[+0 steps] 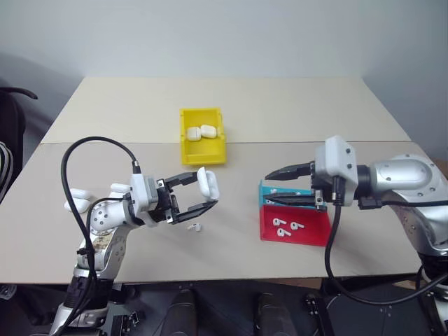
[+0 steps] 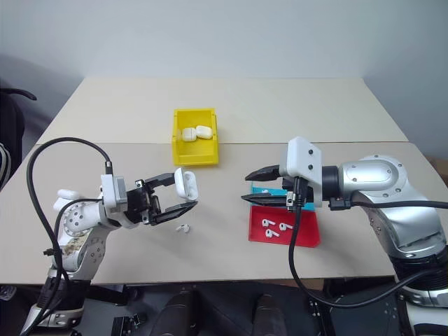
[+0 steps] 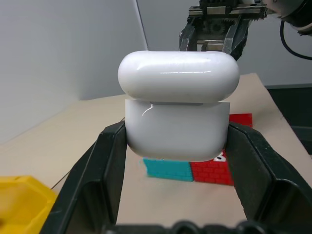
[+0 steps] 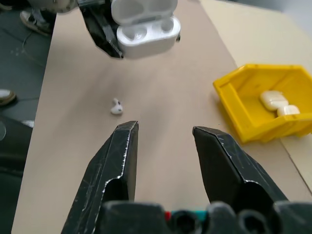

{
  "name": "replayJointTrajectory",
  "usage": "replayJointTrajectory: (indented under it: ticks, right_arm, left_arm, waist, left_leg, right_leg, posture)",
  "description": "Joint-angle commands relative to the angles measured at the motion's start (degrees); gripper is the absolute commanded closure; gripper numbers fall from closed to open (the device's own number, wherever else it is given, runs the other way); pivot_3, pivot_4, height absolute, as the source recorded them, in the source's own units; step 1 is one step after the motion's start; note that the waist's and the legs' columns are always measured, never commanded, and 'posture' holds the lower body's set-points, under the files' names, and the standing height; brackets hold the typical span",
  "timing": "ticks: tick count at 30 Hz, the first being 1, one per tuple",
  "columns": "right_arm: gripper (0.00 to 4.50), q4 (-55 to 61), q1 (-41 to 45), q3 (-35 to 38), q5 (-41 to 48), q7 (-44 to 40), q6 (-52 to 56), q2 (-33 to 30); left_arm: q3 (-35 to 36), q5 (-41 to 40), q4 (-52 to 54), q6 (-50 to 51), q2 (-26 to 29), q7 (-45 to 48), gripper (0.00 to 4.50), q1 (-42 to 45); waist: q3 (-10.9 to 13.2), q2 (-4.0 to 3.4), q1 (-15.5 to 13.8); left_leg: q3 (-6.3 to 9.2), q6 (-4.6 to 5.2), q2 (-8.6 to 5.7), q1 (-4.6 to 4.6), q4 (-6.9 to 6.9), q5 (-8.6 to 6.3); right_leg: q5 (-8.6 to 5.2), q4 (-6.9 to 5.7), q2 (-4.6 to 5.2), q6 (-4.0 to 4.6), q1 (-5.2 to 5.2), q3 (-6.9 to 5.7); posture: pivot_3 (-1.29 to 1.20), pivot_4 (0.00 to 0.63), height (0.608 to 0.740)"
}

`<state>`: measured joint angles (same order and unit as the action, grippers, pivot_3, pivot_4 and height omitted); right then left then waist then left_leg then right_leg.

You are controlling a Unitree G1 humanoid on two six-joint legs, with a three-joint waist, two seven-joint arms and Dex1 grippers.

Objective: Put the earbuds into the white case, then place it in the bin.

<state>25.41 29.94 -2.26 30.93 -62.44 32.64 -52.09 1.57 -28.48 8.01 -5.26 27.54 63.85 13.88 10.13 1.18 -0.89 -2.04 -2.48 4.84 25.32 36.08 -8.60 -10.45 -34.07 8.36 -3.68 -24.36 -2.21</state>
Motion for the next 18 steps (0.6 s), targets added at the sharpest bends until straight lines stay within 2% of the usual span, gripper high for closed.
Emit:
replayJointTrajectory:
  ticks: [1,5,10,14,18]
  right_arm:
    - [2.27,0.82,-0.69,-1.40,-2.79,-2.21,0.85,-4.35]
    - [2.27,1.70,-1.38,-4.53,-5.07,-6.35,3.75,-11.01]
    - [2.27,1.57,0.03,-10.28,-11.39,-9.45,3.89,-15.95]
    - [2.27,0.68,1.85,-16.68,-18.98,-10.70,2.95,-16.39]
    - [2.27,-1.90,5.45,-23.00,-26.85,-11.17,2.08,-13.75]
  left_arm:
    - [1.22,-0.58,2.99,-1.07,0.14,-1.08,1.76,-0.77]
    - [0.64,-0.89,5.05,-0.52,-0.26,-2.12,1.76,-1.81]
    - [-0.65,-0.73,6.03,-0.29,-0.80,-2.28,1.76,-2.39]
    - [-1.36,-0.37,5.96,-0.23,-1.42,-2.66,1.76,-1.92]
    - [-1.73,-0.27,5.69,-0.59,-1.84,-2.65,1.76,-1.59]
  waist:
    - [0.01,0.01,-0.26]
    - [0.01,0.01,-0.44]
    - [0.01,0.00,-0.07]
    - [0.01,0.00,0.21]
    - [0.01,0.00,0.28]
  left_leg:
    - [-0.01,0.00,-0.01,0.02,0.00,0.00]
    - [-0.02,0.00,0.00,0.10,0.00,0.00]
    - [-0.02,-0.03,0.01,0.07,0.01,-0.01]
    - [-0.02,-0.03,0.01,0.08,0.00,-0.02]
    - [-0.03,-0.03,0.01,0.09,0.01,-0.01]
  right_leg:
    - [-0.01,0.01,0.01,0.00,-0.01,0.00]
    - [-0.02,0.00,0.01,0.01,-0.08,0.00]
    - [-0.01,-0.03,0.01,0.00,-0.11,0.00]
    - [-0.01,-0.03,0.01,0.00,-0.14,0.00]
    - [-0.01,-0.03,0.01,0.00,-0.18,0.00]
  posture:
    - [0.00,0.150,0.740]
    - [0.00,0.150,0.740]
    - [0.00,0.150,0.740]
    - [0.00,0.150,0.740]
    - [0.00,0.150,0.740]
